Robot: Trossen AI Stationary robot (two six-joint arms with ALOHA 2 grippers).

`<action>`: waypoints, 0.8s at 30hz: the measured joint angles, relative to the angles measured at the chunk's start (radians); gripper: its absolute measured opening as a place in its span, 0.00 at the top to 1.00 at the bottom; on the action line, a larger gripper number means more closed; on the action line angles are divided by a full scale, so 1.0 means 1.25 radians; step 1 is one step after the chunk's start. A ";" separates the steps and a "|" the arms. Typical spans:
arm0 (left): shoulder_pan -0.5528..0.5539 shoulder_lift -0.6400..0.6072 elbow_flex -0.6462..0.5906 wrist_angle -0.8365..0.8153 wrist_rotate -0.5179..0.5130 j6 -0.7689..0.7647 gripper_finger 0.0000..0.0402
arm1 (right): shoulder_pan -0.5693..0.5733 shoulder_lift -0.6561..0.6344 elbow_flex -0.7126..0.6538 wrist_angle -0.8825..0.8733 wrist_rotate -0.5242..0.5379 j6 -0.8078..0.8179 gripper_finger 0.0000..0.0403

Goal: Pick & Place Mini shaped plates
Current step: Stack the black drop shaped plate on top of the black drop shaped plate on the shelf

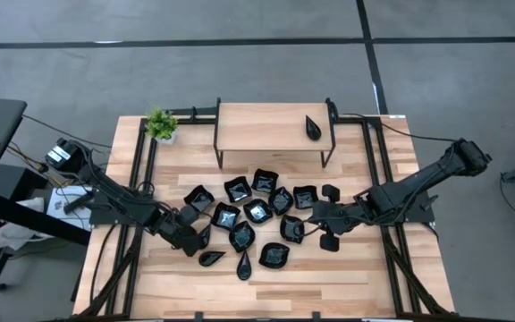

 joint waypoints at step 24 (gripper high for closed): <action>-0.011 0.014 -0.001 0.050 0.013 0.001 0.66 | 0.000 0.000 0.000 0.000 0.000 0.000 0.93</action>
